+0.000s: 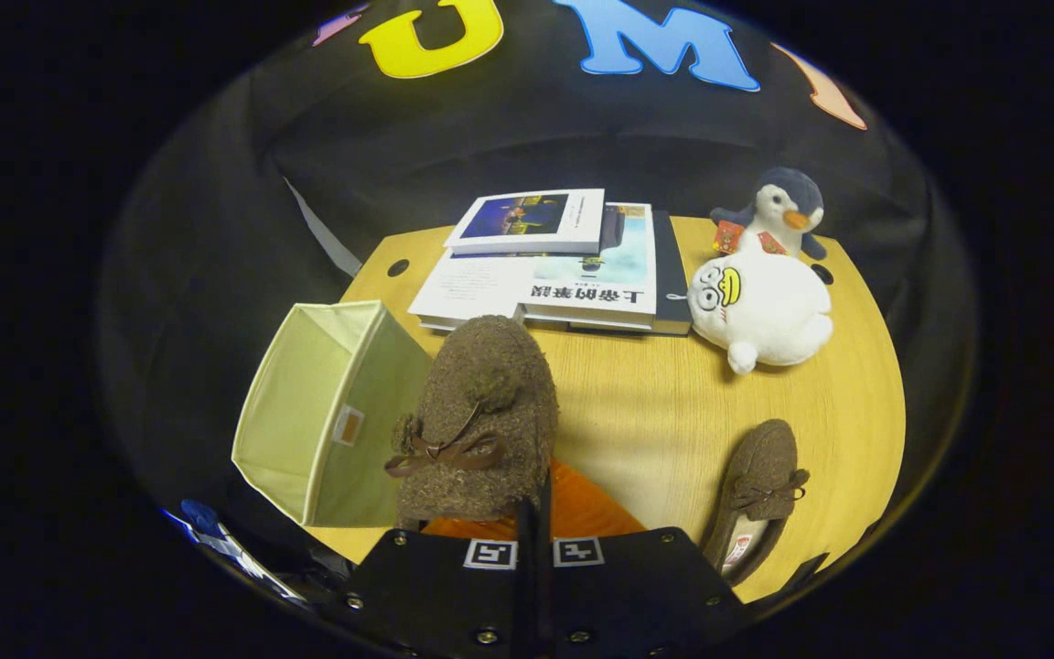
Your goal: Open the storage box then place both shoes into the box .Put the left shoe in first, then the right shoe, with the right side of both shoes facing outward in a uniform manner.
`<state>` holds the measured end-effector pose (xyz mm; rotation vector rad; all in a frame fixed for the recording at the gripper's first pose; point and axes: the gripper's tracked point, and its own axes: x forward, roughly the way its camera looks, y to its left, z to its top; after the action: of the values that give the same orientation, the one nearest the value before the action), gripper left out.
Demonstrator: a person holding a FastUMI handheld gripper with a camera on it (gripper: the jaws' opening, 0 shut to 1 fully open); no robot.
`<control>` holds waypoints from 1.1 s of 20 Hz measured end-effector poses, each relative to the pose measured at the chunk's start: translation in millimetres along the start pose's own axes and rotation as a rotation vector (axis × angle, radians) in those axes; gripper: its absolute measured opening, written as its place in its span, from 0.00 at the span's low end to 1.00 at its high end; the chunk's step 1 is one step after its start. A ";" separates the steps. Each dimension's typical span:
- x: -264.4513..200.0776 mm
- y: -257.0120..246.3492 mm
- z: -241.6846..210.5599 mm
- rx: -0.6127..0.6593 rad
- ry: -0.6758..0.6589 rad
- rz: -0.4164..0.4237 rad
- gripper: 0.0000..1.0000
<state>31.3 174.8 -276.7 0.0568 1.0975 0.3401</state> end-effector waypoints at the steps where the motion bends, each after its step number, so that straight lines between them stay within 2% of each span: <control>1: -3.1 11.5 5.5 0.006 0.004 0.027 0.00; 3: -7.7 34.0 19.9 0.003 0.002 0.074 0.00; 11: -2.9 123.0 69.2 -0.089 -0.021 0.178 0.00; 15: 12.4 162.6 71.1 -0.136 0.013 0.204 0.00; 22: 48.9 217.8 49.3 -0.196 0.105 0.230 0.00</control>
<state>41.9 401.6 -250.0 -0.0088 1.1588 0.6619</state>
